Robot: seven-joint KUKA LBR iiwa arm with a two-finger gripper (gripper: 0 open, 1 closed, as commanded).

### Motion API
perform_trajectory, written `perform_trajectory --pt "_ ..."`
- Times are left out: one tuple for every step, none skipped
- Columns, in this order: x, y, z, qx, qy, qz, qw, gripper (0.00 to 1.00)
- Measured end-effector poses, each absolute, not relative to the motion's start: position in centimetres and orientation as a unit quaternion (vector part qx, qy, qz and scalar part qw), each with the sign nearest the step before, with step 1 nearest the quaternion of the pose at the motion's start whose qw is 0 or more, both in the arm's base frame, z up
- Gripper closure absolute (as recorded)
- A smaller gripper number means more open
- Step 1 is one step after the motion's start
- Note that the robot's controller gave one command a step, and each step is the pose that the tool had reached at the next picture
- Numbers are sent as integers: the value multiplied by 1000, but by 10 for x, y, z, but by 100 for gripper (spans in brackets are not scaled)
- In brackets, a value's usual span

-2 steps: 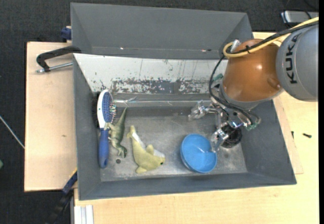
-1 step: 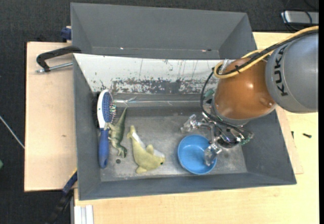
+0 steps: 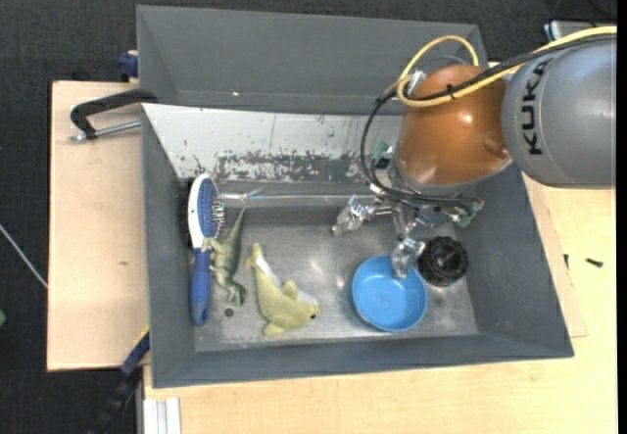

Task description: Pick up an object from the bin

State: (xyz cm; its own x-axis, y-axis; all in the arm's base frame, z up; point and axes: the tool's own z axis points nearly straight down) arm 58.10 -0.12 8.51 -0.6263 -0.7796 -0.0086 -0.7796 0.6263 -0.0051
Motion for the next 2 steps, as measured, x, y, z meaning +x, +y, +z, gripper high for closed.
perform_trajectory --pt "580 -1 85 -432 902 1 3 100" --pt "593 -11 204 -418 909 -3 8 100"
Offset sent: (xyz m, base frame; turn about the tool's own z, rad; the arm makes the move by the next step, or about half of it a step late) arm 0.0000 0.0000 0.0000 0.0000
